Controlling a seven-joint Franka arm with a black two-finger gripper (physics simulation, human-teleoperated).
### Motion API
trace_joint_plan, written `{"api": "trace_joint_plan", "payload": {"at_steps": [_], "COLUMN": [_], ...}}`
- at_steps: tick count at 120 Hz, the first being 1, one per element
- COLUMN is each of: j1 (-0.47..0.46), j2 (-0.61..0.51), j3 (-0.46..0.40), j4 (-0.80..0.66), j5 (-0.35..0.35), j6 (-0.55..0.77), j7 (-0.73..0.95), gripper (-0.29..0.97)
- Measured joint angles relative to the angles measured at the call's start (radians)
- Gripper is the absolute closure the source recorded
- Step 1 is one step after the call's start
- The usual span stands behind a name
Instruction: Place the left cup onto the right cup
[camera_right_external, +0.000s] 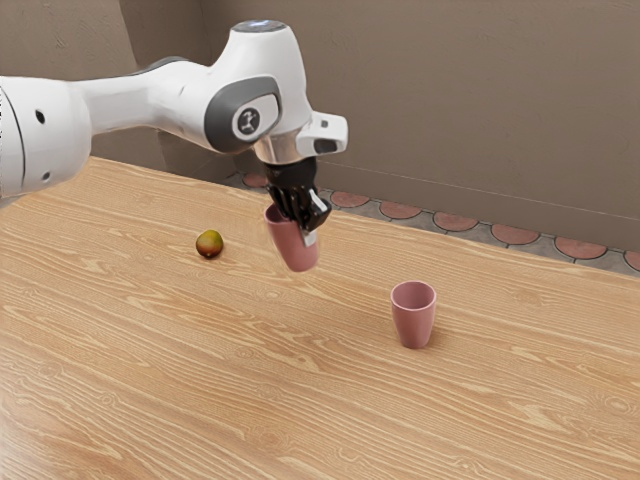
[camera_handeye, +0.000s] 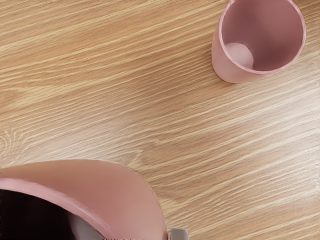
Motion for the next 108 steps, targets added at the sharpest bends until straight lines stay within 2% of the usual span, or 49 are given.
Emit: {"api": "trace_joint_plan", "payload": {"at_steps": [16, 76, 108], "j1": [-0.031, -0.129, -0.136], "j2": [0.078, 0.385, 0.451], "j3": [-0.04, -0.045, -0.045], "j4": [0.117, 0.477, 0.511], "j5": [0.031, 0.046, 0.046], "j6": [-0.037, -0.062, -0.042], "j7": [-0.002, -0.004, -0.005], "gripper": [0.78, 0.78, 0.78]}}
